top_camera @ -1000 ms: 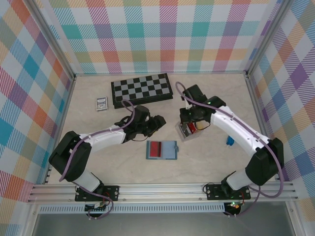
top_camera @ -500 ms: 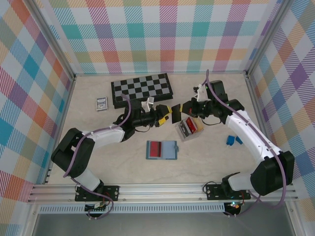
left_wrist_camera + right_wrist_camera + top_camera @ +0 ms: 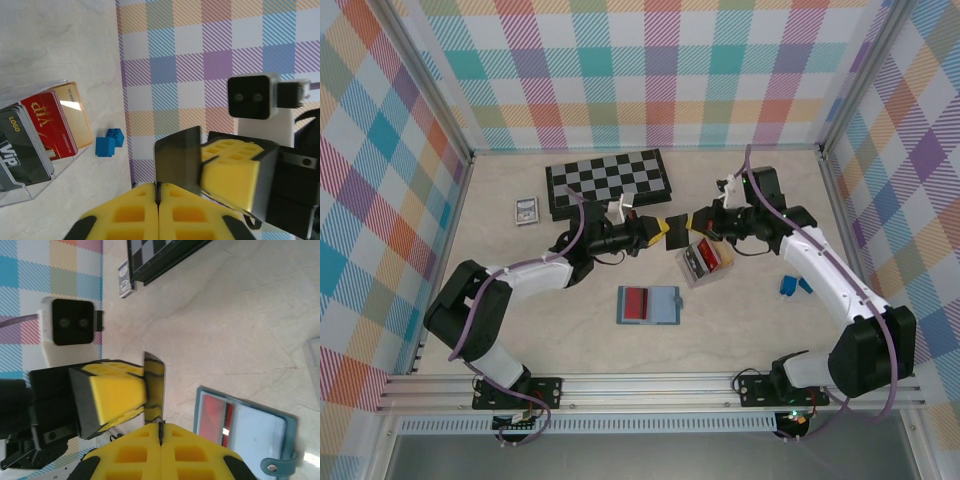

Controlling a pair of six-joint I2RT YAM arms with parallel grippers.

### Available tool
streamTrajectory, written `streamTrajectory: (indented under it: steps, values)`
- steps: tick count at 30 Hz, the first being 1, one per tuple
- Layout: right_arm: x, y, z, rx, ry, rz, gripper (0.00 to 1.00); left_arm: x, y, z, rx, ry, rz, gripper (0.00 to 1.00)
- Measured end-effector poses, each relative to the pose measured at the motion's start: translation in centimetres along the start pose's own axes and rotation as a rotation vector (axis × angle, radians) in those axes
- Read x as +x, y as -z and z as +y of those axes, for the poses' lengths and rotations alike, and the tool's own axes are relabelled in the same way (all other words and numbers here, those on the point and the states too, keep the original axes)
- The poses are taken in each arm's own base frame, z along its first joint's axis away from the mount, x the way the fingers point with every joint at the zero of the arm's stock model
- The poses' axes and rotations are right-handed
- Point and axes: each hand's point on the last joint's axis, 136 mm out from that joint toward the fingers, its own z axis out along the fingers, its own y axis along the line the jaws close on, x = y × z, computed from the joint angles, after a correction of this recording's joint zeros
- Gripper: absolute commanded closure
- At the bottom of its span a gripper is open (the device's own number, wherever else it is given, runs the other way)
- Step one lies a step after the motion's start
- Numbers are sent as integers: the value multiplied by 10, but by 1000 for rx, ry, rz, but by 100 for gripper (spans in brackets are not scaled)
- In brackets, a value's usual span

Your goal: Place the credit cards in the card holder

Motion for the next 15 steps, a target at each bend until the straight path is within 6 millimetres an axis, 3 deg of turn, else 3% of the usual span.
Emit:
streamTrajectory:
  steps: [5,8,12,15]
  values:
    - [6,-5,-12,22,-32,14,90,1,3,-4,9,-6,-3,100]
    - [13,-9,-22,38,-49,26,70,5,8,1,-14,-14,-3,100]
    - [38,-18,-52,146,-63,60,50,12,25,26,-141,-22,-29,100]
    - [72,-31,-71,253,-29,125,43,22,44,56,-271,-25,-52,100]
